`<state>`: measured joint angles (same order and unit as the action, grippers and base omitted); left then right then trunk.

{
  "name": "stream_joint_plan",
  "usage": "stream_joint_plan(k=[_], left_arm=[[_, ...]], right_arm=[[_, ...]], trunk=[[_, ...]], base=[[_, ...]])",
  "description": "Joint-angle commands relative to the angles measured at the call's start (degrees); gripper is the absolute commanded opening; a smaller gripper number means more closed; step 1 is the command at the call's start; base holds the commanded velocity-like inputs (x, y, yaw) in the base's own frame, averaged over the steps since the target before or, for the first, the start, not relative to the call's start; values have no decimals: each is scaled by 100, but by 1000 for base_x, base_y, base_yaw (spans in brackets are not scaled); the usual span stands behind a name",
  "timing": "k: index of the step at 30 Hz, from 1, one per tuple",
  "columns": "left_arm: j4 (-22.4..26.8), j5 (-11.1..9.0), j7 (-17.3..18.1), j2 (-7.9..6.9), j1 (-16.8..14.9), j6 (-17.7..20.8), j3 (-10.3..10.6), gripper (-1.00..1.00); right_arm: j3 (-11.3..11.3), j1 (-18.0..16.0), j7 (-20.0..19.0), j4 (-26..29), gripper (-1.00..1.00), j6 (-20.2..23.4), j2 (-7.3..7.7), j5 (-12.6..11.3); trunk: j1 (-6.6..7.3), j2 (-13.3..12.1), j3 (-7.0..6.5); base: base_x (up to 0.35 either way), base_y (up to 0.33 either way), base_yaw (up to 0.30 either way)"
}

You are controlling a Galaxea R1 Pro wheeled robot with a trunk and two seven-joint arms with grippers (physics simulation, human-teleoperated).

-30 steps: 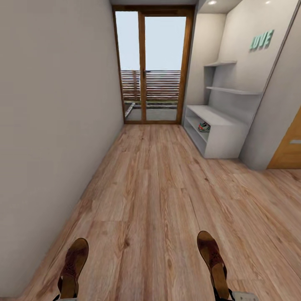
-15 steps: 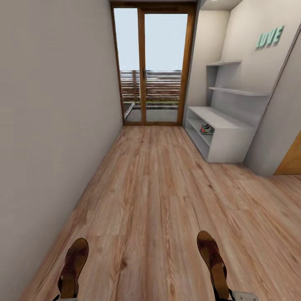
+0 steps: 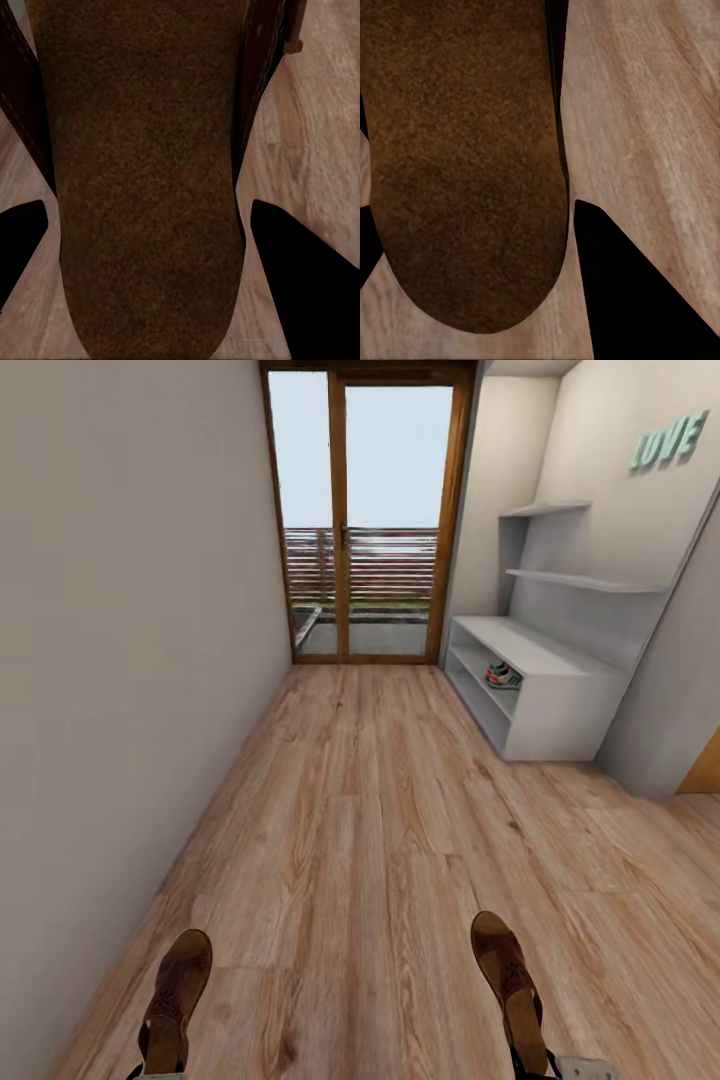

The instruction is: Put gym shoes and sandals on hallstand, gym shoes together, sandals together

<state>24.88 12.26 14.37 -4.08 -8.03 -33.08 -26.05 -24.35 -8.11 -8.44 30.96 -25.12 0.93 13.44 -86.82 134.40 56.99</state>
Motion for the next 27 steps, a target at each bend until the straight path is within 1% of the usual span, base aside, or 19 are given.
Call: stream_joint_plan(k=[1,15,27], left_arm=[[-2,48,31,4,-6,-23,-49,-100],[-1,48,31,7,-6,-31,-49,-100],[-4,48,31,4,-6,-32,-51,-100]], right_arm=[[-43,-6,-59,-7,-100,-21,-5,18],[-85,-6,-44,3,-100,-18,-2,9],[-62,-6,-78,7,-100,-18,11,11]], trunk=[[-2,2,5],[-2,2,5],[-2,2,5]], base=[[340,0,0],[340,0,0],[340,0,0]])
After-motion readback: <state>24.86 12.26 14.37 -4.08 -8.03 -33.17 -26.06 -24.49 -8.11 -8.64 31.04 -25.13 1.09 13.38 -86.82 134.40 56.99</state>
